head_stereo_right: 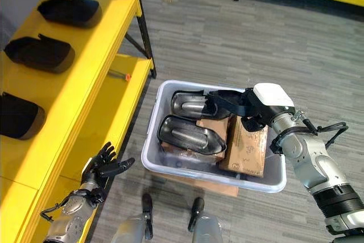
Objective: Move parts from the plastic box to the shelf.
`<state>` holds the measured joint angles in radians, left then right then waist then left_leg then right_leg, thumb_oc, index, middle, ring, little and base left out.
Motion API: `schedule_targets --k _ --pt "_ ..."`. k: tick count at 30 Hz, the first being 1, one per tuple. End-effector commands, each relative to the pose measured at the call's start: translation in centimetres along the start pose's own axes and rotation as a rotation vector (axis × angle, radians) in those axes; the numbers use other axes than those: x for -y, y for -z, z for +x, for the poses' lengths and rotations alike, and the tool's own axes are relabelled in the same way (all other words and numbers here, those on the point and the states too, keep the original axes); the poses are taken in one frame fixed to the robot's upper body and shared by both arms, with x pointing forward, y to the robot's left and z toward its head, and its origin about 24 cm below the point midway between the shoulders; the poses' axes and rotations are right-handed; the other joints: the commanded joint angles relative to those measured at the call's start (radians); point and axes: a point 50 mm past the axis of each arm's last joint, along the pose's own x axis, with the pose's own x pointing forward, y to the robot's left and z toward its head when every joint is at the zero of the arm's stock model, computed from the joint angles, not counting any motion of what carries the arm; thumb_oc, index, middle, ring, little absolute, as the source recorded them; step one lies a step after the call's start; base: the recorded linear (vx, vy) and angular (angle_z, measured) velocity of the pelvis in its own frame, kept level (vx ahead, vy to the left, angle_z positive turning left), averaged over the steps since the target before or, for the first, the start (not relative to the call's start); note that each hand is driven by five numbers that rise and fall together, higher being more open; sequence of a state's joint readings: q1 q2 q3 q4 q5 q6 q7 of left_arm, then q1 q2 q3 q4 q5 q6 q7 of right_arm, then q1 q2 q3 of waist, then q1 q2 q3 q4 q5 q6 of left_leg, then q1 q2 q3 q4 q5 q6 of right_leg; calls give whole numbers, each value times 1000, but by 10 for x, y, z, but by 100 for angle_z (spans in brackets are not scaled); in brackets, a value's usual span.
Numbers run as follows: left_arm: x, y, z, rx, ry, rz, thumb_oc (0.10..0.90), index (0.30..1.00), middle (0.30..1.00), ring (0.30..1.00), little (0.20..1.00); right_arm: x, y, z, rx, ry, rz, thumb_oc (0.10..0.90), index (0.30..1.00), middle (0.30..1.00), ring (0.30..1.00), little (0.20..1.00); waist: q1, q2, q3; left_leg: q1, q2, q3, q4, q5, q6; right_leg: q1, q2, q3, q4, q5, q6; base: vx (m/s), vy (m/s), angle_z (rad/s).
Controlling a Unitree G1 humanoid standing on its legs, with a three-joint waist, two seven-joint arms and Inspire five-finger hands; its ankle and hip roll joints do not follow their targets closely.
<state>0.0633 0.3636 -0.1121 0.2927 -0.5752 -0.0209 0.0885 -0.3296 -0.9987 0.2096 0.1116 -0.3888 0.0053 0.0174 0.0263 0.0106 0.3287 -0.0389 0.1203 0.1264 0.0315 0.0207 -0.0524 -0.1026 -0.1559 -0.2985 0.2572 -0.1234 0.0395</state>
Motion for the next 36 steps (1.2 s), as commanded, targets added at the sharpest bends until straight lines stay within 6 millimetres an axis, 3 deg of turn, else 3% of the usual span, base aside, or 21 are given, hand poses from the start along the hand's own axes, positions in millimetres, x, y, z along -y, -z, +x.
schedule_targets --k 1,16,26,29,30,32,35,36 --pt "-2 -14 -5 90 23 33 900 1000 1000 1000 1000 58 -30 13 155 244 -35 400 300 300 300 300 9 -69 -145 50 82 -20 -38 19 -49 113 -89 21 -173 104 121 26 -2 -3" --pt "-3 -7 -8 73 -14 6 900 1000 1000 1000 1000 86 -63 28 262 347 -80 400 300 300 300 300 24 -60 -197 99 83 -10 -86 31 -53 154 -84 26 -204 107 121 5 -1 -2" --pt "-7 -14 -8 93 -23 22 900 1000 1000 1000 1000 116 -90 41 333 429 -127 400 300 300 300 300 39 -33 -182 88 113 -36 -43 38 -61 142 -61 27 -115 30 85 -28 -52 2" --pt "-8 -17 -9 107 -34 13 900 1000 1000 1000 1000 127 -102 45 371 465 -137 400 300 300 300 300 46 -16 -172 75 135 -50 -31 64 -69 127 -41 24 -78 1 63 -77 -107 7" --pt "-11 -19 -10 118 -52 1 900 1000 1000 1000 1000 135 -114 47 408 492 -151 400 300 300 300 300 57 -8 -164 73 156 -57 -28 97 -76 111 -20 24 -52 -19 49 -111 -185 6" --pt "-11 -18 -11 119 -57 -9 900 1000 1000 1000 1000 139 -119 48 422 499 -162 400 300 300 300 300 58 -2 -161 71 166 -59 -25 115 -80 104 -9 26 -41 -27 40 -67 -134 0" --pt "-18 -18 -14 127 -94 -29 900 1000 1000 1000 1000 157 -142 48 499 561 -164 400 300 300 300 300 88 11 -143 43 209 -88 -3 208 -93 90 34 18 -21 -52 8 -94 -233 -3" --pt "-18 -18 -14 128 -94 -31 900 1000 1000 1000 1000 157 -143 49 501 562 -165 400 300 300 300 300 86 13 -143 42 210 -89 -3 210 -94 90 35 17 -20 -52 7 -91 -148 -2"
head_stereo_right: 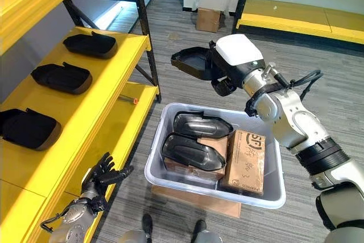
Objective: Move parts from the plastic box to the shelf.
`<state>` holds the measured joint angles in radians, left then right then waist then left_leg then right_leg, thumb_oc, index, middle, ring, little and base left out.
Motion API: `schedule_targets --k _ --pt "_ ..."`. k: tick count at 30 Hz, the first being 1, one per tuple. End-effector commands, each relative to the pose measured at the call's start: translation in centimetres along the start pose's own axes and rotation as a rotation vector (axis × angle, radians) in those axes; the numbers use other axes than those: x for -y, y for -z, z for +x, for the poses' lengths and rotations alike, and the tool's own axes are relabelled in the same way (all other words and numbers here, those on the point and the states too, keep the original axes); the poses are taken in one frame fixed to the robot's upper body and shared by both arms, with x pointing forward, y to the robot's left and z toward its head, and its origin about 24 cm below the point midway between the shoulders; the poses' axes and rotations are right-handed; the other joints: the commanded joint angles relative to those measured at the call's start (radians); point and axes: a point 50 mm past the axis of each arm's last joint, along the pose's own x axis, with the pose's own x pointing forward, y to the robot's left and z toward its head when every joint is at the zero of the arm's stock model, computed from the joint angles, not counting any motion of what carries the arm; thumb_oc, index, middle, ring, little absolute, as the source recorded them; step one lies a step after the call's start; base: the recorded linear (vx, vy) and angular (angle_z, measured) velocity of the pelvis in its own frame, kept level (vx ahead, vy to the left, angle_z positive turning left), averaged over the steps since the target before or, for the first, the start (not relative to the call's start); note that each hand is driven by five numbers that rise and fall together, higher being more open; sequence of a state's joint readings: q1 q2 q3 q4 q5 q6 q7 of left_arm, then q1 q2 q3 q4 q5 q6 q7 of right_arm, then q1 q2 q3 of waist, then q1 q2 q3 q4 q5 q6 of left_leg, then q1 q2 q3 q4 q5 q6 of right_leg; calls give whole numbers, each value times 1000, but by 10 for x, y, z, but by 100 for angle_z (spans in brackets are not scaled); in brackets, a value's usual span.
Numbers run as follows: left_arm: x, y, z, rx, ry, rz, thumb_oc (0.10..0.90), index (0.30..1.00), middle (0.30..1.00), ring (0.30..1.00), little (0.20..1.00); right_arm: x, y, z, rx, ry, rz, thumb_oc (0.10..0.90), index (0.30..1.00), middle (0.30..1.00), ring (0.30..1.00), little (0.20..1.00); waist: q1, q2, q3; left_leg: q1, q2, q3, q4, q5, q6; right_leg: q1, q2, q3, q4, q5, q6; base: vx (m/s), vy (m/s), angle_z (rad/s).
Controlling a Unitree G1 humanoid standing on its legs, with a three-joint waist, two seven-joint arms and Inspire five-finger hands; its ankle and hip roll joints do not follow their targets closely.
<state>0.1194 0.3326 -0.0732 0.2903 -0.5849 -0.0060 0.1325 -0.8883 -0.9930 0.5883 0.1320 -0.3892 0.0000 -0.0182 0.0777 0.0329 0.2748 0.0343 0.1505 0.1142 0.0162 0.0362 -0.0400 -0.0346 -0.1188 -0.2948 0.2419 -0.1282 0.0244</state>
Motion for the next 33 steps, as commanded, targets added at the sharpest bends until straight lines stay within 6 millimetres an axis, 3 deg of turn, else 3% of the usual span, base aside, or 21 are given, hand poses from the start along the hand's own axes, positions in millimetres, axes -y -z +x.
schedule_targets --k 1,3,5,6,8,11,12,15,16,21,25,26,27,33 --pt "-9 -34 -6 183 -12 0 900 1000 1000 1000 1000 96 -36 26 170 403 -61 400 300 300 300 300 47 0 -76 -39 193 -91 10 233 -114 11 10 10 4 -53 14 -121 -195 1" --pt "-12 -33 -6 180 -29 -8 900 1000 1000 1000 1000 105 -47 30 210 431 -56 400 300 300 300 300 74 8 -59 -74 199 -106 -7 328 -141 6 20 -16 -6 -58 5 -130 -214 4" --pt "-12 -34 -5 180 -26 -9 900 1000 1000 1000 1000 104 -46 29 208 435 -56 400 300 300 300 300 75 6 -60 -104 190 -81 -7 342 -140 9 12 -44 -32 -48 1 -139 -173 22" --pt "-9 -35 -2 185 -12 -10 900 1000 1000 1000 1000 104 -43 27 199 447 -50 400 300 300 300 300 70 -17 -57 -128 175 -3 37 308 -137 13 -8 -85 -80 -30 3 -245 -281 57" --pt "-8 -37 -2 193 -1 -14 900 1000 1000 1000 1000 104 -43 27 196 453 -49 400 300 300 300 300 68 -26 -64 -132 169 7 82 281 -136 3 -16 -102 -100 -15 1 -161 -162 87" --pt "-2 -42 -1 216 28 -24 900 1000 1000 1000 1000 106 -45 28 198 475 -52 400 300 300 300 300 50 -44 -82 -89 153 8 273 179 -145 -2 -25 -138 -161 4 -6 -106 -177 78" --pt "0 -43 -1 223 30 -32 900 1000 1000 1000 1000 108 -46 28 201 484 -61 400 300 300 300 300 40 -51 -90 -73 164 20 351 180 -153 -4 -22 -159 -181 13 -16 -37 -122 98" --pt "2 -41 -2 218 33 -43 900 1000 1000 1000 1000 111 -45 28 196 497 -67 400 300 300 300 300 18 -51 -114 -14 196 43 331 196 -162 -1 -23 -204 -203 21 -13 -26 20 85" --pt "4 -39 -3 213 37 -46 900 1000 1000 1000 1000 111 -43 26 186 503 -60 400 300 300 300 300 -14 -27 -152 79 232 105 220 254 -189 3 -32 -269 -192 23 -2 -4 93 78" --pt "10 -35 -4 197 66 -25 900 1000 1000 1000 1000 105 -36 21 162 501 -11 400 300 300 300 300 -24 4 -169 80 256 162 78 338 -213 4 -58 -343 -147 5 2 -35 109 78" --pt "12 -32 -5 179 99 -1 900 1000 1000 1000 1000 99 -24 12 120 506 2 400 300 300 300 300 -26 16 -168 75 258 232 27 266 -200 13 -94 -397 -88 -4 3 -37 104 84" --pt "11 -31 -5 175 96 0 900 1000 1000 1000 1000 96 -21 11 105 503 9 400 300 300 300 300 -22 16 -170 82 247 235 11 230 -191 16 -107 -403 -78 4 11 16 159 73" --pt "9 -31 -6 173 90 4 900 1000 1000 1000 1000 90 -18 8 88 494 33 400 300 300 300 300 -14 10 -171 88 218 234 4 155 -166 23 -135 -405 -65 25 27 5 227 47" --pt "6 -32 -7 172 91 34 900 1000 1000 1000 1000 79 -14 3 63 479 50 400 300 300 300 300 21 -25 -166 61 133 225 21 2 -113 55 -229 -436 -79 107 83 -17 193 28"
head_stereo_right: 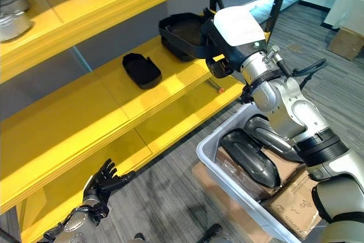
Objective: Move parts from the plastic box to the shelf.
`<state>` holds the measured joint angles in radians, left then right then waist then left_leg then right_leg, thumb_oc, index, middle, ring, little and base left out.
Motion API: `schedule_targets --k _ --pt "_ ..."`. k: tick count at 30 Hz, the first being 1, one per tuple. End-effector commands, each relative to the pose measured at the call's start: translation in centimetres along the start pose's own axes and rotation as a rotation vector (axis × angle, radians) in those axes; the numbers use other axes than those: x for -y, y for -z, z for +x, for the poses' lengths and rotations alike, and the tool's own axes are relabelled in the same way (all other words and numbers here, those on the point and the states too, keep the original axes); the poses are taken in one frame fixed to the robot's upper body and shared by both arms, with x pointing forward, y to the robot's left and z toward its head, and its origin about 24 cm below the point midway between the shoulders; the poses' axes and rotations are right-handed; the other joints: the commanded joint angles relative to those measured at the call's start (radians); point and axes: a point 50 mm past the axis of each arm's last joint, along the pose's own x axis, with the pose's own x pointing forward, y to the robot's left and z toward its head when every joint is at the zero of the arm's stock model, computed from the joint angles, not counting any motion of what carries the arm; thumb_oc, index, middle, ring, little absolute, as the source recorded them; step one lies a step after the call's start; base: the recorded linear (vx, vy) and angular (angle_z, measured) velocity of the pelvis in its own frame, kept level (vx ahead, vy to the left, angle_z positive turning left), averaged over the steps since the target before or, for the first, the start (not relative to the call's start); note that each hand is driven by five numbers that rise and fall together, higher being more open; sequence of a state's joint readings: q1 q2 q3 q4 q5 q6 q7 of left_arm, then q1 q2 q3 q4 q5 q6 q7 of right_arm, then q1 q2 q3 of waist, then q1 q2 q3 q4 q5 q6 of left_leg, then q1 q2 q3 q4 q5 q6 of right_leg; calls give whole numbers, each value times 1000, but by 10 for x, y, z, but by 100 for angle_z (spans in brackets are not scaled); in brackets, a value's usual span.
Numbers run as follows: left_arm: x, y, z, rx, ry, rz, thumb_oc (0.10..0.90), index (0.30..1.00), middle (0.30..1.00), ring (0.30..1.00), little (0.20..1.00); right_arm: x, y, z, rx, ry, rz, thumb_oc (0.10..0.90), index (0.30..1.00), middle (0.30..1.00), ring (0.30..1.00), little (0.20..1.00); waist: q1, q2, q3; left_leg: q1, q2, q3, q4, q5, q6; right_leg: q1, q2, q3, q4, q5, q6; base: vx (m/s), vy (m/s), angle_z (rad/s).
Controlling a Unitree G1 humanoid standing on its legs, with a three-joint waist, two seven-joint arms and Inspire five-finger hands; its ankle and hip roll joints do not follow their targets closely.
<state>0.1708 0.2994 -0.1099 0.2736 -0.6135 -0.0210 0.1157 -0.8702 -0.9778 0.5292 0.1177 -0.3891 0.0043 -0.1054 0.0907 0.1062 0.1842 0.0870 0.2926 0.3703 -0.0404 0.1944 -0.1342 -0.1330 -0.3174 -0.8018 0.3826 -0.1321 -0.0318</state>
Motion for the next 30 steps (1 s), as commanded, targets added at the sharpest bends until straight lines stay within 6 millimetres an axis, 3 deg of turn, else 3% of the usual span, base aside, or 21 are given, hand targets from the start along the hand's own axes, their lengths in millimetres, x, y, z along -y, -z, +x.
schedule_targets --k 1,9,14,19,21,22,23,30 --pt "-1 -52 2 218 57 99 900 1000 1000 1000 1000 64 -17 13 72 344 36 400 300 300 300 300 20 -109 -70 -7 -39 -45 91 -194 -3 162 -58 66 -219 134 156 -3 158 28" --pt "-1 -60 4 246 53 140 900 1000 1000 1000 1000 43 -18 16 45 300 77 400 300 300 300 300 77 -159 -43 -80 -164 -141 162 -297 62 214 -151 49 -253 252 234 -5 213 45" --pt "-3 -64 4 260 48 152 900 1000 1000 1000 1000 42 -24 23 57 300 82 400 300 300 300 300 108 -172 -33 -119 -225 -171 199 -333 97 224 -193 59 -276 337 270 -3 183 29" --pt "-2 -66 4 271 50 153 900 1000 1000 1000 1000 37 -24 26 45 291 83 400 300 300 300 300 124 -170 -26 -136 -274 -198 217 -361 133 222 -237 83 -230 355 273 19 253 35" --pt "2 -66 5 269 64 165 900 1000 1000 1000 1000 32 -22 24 35 276 79 400 300 300 300 300 109 -167 -24 -126 -297 -222 210 -369 149 198 -240 177 -169 361 265 82 156 52" --pt "4 -66 6 267 75 169 900 1000 1000 1000 1000 30 -21 22 32 263 77 400 300 300 300 300 89 -165 -18 -119 -307 -243 205 -367 153 174 -219 255 -154 362 256 57 214 107" --pt "10 -67 10 266 97 176 900 1000 1000 1000 1000 29 -12 16 8 252 67 400 300 300 300 300 52 -160 -2 -120 -326 -260 198 -336 157 104 -172 373 -130 349 215 47 195 119" --pt "21 -70 14 267 150 214 900 1000 1000 1000 1000 34 2 7 -30 248 67 400 300 300 300 300 -19 -165 30 -96 -350 -334 202 -340 143 25 -124 400 -161 344 219 62 23 84"
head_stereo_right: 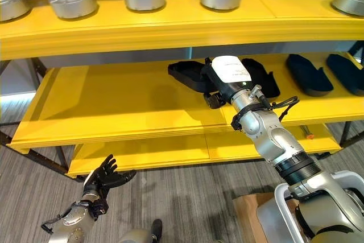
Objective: Move parts from the plastic box to the shelf.
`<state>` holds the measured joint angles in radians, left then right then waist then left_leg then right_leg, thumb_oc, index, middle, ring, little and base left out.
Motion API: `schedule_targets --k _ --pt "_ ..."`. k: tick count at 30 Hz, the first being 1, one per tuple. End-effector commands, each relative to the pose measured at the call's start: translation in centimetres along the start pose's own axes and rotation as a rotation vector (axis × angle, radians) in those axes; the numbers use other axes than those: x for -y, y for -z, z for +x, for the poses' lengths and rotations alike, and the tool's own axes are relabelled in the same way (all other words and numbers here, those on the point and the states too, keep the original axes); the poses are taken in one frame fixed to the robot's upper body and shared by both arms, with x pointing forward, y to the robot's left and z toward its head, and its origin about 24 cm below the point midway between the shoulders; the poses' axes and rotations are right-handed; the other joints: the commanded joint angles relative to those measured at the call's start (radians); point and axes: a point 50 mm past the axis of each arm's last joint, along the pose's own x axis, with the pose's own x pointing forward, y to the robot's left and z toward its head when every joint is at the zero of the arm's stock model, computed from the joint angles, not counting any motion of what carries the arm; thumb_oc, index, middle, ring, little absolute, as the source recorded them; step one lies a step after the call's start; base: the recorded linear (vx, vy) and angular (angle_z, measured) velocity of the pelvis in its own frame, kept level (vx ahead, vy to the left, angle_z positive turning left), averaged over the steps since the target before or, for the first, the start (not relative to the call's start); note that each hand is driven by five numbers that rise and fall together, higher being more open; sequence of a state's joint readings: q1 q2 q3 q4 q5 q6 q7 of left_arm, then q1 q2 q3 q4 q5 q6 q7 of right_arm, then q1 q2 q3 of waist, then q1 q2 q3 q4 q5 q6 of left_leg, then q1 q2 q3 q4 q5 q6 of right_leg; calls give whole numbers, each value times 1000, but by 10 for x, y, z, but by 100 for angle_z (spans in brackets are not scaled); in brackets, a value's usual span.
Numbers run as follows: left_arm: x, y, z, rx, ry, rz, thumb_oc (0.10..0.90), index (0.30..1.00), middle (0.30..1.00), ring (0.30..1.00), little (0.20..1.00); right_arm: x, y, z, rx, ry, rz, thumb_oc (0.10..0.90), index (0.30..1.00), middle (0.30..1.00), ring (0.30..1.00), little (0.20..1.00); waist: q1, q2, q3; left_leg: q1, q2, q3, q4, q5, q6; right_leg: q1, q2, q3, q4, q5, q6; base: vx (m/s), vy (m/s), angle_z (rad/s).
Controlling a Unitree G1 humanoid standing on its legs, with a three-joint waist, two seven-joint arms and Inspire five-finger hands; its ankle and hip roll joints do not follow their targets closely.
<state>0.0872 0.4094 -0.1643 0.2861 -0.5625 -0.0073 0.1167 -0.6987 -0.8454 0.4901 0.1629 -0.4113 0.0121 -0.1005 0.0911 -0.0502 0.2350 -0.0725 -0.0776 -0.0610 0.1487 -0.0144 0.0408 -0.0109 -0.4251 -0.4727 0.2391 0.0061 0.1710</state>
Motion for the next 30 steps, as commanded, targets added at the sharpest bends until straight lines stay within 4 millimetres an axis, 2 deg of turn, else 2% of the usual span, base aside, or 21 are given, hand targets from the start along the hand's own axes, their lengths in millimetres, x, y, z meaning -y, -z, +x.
schedule_targets --k 1,2,5,7,10,11,12,13,14,17,18,19,26,30 --pt "16 -46 5 224 92 46 900 1000 1000 1000 1000 97 -9 15 63 371 -57 400 300 300 300 300 -32 -16 -8 80 24 81 22 -150 -38 -130 22 126 -51 195 20 120 -75 52" --pt "15 -46 6 224 88 48 900 1000 1000 1000 1000 99 -9 15 63 377 -54 400 300 300 300 300 -38 -28 -6 85 17 76 29 -156 -38 -141 23 141 -81 211 26 129 -77 34" --pt "16 -46 7 223 88 53 900 1000 1000 1000 1000 100 -10 15 68 382 -46 400 300 300 300 300 -44 -39 3 95 13 71 55 -180 -42 -152 31 167 -135 229 37 120 -73 13" --pt "14 -46 8 225 73 44 900 1000 1000 1000 1000 102 -13 17 79 385 -49 400 300 300 300 300 -54 -46 15 109 15 66 112 -232 -50 -184 30 226 -195 265 49 191 -112 -2" --pt "13 -46 7 225 69 38 900 1000 1000 1000 1000 103 -14 17 83 378 -62 400 300 300 300 300 -58 -49 17 117 15 60 136 -257 -52 -200 30 258 -208 275 53 172 -119 20" --pt "13 -44 7 217 61 30 900 1000 1000 1000 1000 102 -10 15 68 364 -70 400 300 300 300 300 -65 -62 11 130 12 46 163 -287 -52 -204 40 312 -193 280 52 142 -106 19" --pt "13 -44 7 216 61 31 900 1000 1000 1000 1000 102 -10 15 67 364 -70 400 300 300 300 300 -64 -61 12 130 12 47 165 -289 -52 -204 40 313 -191 279 52 203 -163 26" --pt "13 -42 8 210 59 26 900 1000 1000 1000 1000 98 -7 12 60 353 -63 400 300 300 300 300 -69 -63 5 137 15 39 171 -303 -52 -199 51 326 -183 256 47 134 -90 22" --pt "14 -40 7 206 58 19 900 1000 1000 1000 1000 97 -4 10 50 349 -61 400 300 300 300 300 -73 -65 -1 147 15 32 170 -310 -52 -200 54 335 -178 261 46 205 -146 18" --pt "12 -39 5 205 49 9 900 1000 1000 1000 1000 98 -10 10 75 347 -49 400 300 300 300 300 -76 -50 -15 184 34 15 152 -323 -60 -200 69 331 -152 252 45 234 -215 10" --pt "11 -35 4 193 47 8 900 1000 1000 1000 1000 97 -10 10 81 339 -35 400 300 300 300 300 -78 -42 -32 211 60 4 123 -320 -70 -193 90 318 -139 209 32 129 -151 9" --pt "11 -35 4 192 47 7 900 1000 1000 1000 1000 97 -10 10 81 338 -35 400 300 300 300 300 -79 -40 -32 213 63 3 119 -319 -72 -192 92 316 -138 206 31 183 -221 15" --pt "13 -32 1 180 55 -3 900 1000 1000 1000 1000 110 -20 18 125 370 -19 400 300 300 300 300 -87 -23 -71 273 162 -24 11 -269 -99 -221 168 306 -45 94 -6 133 -164 23" --pt "13 -31 0 177 52 -9 900 1000 1000 1000 1000 113 -29 23 160 380 -10 400 300 300 300 300 -83 -19 -79 288 184 -23 -12 -257 -103 -237 189 309 -3 63 -17 88 -108 18"
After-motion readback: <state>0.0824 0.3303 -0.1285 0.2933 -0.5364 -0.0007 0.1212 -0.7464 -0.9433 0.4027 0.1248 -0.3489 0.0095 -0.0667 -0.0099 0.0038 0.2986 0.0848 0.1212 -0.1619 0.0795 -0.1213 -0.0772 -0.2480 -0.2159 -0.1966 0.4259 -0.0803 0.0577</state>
